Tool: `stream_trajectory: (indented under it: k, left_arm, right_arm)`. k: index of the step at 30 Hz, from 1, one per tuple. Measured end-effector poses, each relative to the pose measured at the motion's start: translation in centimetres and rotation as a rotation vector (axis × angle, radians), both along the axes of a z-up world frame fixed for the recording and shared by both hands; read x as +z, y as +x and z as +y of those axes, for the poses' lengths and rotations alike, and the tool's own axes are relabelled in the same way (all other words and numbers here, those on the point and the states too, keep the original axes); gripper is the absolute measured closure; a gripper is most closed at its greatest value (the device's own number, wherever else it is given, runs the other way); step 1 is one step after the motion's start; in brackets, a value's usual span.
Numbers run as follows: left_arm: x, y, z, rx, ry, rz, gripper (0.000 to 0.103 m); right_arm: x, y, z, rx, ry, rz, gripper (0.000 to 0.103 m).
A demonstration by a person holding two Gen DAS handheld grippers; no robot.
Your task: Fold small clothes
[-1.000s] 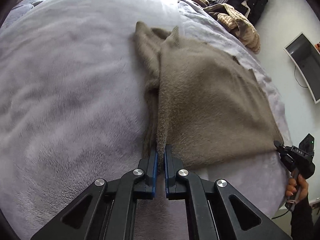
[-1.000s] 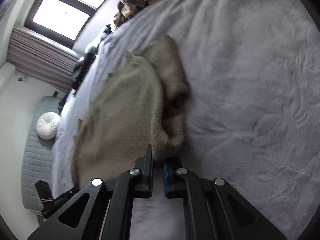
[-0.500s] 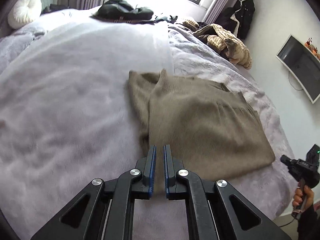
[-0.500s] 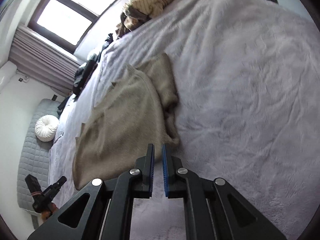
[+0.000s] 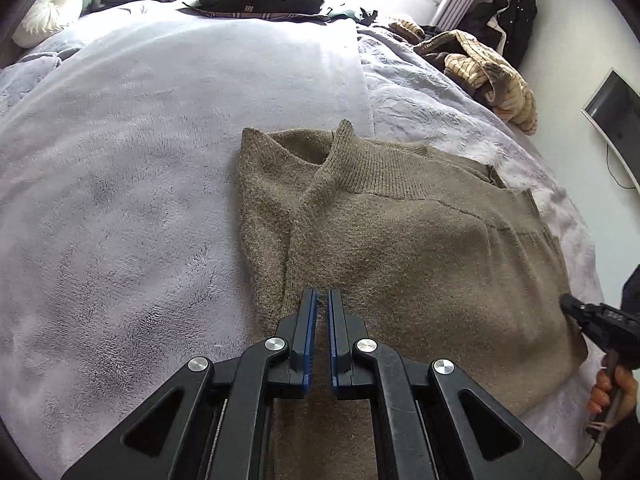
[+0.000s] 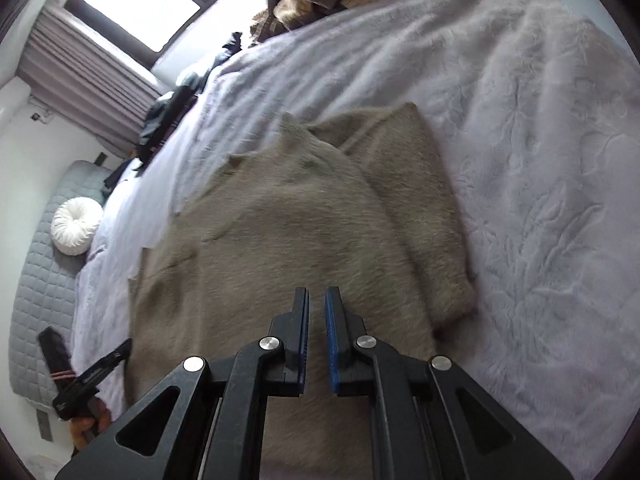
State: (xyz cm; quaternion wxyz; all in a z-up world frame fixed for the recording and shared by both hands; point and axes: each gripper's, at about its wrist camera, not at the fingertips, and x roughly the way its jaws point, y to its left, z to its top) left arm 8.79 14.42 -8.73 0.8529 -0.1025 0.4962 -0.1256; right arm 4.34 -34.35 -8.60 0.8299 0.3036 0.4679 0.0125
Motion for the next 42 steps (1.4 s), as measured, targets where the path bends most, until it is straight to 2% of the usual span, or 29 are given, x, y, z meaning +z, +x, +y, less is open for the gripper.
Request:
stream_trajectory:
  k: [4,10,14,18,26,35,42]
  left_arm:
    - [-0.2,-0.4,-0.8,-0.014,0.050,-0.025,0.096]
    - [0.2,-1.1,-1.9,-0.025,0.114,-0.053,0.096]
    - [0.6,-1.6,-1.8,-0.018,0.109,-0.052,0.096]
    - [1.3,-2.4,-1.8,-0.023,0.124,-0.056,0.096]
    - [2.4,-4.7,-1.8,-0.023,0.133,-0.060,0.096]
    - [3.8,-7.5,-1.3,-0.009,0.128,-0.073,0.096]
    - [3.8,-9.2,-0.4,0.004,0.121,-0.065,0.095]
  right_arm:
    - [-1.4,-0.8,-1.6,-0.045,0.083,-0.037,0.103]
    - [-0.5,-2.5,-1.5,-0.058,0.056,-0.030,0.102]
    - [-0.2,-3.9,-1.8,-0.077,0.096,-0.017,0.099]
    - [0.6,-5.5,-1.3,-0.072,0.077,-0.009,0.098]
    - [1.1,-7.8,-0.2,-0.074,0.099,0.015,0.098]
    - [2.6,-9.6,2.7,-0.020,0.097,0.000,0.098]
    - [3.0,-10.3,6.1,0.048,0.086,0.009,0.098]
